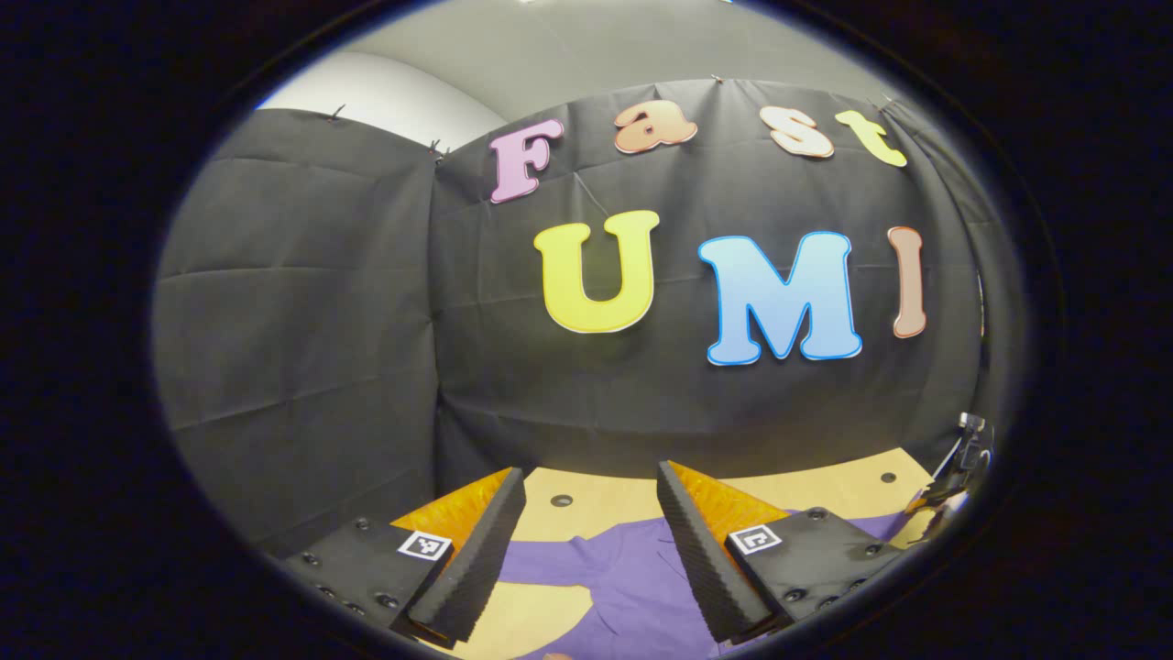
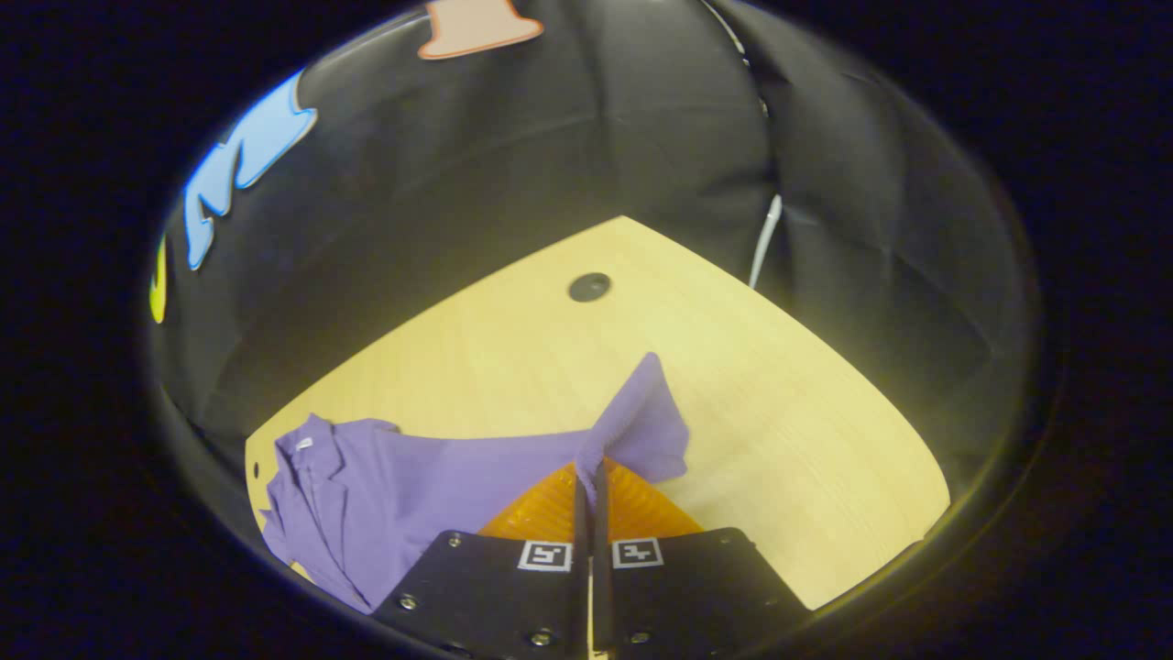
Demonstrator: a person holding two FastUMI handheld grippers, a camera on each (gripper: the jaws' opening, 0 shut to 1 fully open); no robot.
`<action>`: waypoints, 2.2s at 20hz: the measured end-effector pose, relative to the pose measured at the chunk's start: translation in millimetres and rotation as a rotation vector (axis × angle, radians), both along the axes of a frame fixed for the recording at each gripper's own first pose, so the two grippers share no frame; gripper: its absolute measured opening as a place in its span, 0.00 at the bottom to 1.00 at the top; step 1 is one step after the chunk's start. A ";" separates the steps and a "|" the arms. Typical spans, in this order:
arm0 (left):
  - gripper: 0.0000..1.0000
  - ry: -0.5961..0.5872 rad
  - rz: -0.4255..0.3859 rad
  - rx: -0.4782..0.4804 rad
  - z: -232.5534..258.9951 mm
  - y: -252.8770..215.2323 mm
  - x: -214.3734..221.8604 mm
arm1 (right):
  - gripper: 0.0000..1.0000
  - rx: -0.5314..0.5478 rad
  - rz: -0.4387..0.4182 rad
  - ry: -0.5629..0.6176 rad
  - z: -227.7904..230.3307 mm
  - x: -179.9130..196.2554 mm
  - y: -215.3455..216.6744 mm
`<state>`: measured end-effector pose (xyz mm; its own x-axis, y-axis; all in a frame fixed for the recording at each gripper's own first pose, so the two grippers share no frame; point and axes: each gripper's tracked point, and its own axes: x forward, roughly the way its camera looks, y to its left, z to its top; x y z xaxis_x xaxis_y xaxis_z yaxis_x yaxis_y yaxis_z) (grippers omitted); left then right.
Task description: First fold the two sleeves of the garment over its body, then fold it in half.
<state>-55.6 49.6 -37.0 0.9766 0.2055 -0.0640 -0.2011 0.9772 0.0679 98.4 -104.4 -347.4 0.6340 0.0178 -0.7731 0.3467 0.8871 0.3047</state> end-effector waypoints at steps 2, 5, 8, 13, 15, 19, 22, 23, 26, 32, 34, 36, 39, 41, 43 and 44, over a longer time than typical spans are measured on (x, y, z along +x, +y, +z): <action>0.97 -0.005 0.003 -0.006 0.3 9.8 -4.3 | 0.02 0.017 0.051 -0.056 22.0 18.0 36.2; 0.96 -0.007 0.022 -0.016 -0.6 32.5 -14.2 | 0.02 0.086 0.094 -0.120 53.1 38.3 97.6; 0.94 -0.006 0.055 -0.034 -2.4 62.5 -26.5 | 0.02 0.183 0.098 -0.144 71.5 44.1 154.9; 0.96 0.015 0.122 -0.041 -13.9 120.1 -49.5 | 0.01 0.227 0.179 -0.191 88.9 26.6 245.7; 0.97 0.023 0.144 -0.043 -19.1 142.1 -60.4 | 0.01 0.238 0.217 -0.194 88.2 13.0 280.2; 0.97 0.046 0.169 -0.042 -26.5 177.2 -74.4 | 0.01 0.331 0.260 -0.202 90.1 -7.3 346.9; 0.97 0.065 0.169 -0.036 -32.9 195.0 -80.9 | 0.01 0.424 0.271 -0.201 90.4 -19.3 392.4; 0.97 0.071 0.169 -0.034 -35.7 201.0 -82.0 | 0.02 0.439 0.270 -0.198 89.1 -22.7 403.1; 0.97 0.082 0.174 -0.040 -40.1 218.2 -87.2 | 0.01 0.470 0.266 -0.180 80.8 -34.7 424.9; 0.97 0.103 0.165 -0.064 -55.3 231.9 -88.6 | 0.11 0.596 0.354 -0.168 84.7 -66.1 472.6; 0.97 0.107 0.160 -0.074 -60.3 232.2 -84.8 | 0.41 0.589 0.373 -0.182 89.3 -74.0 471.3; 0.97 0.109 0.151 -0.083 -65.9 232.1 -80.7 | 0.64 0.558 0.387 -0.181 88.9 -76.4 464.5; 0.94 0.117 0.139 -0.090 -78.6 232.7 -67.1 | 0.65 0.524 0.399 -0.182 92.2 -74.4 455.3; 0.97 0.127 0.132 -0.098 -91.9 235.8 -54.7 | 0.65 0.496 0.406 -0.188 97.4 -74.9 445.5; 0.94 0.145 0.122 -0.105 -110.0 241.9 -38.2 | 0.74 0.452 0.414 -0.186 98.3 -76.1 433.0; 0.95 0.153 0.115 -0.108 -118.0 247.9 -27.5 | 0.76 0.421 0.415 -0.197 102.5 -75.8 424.5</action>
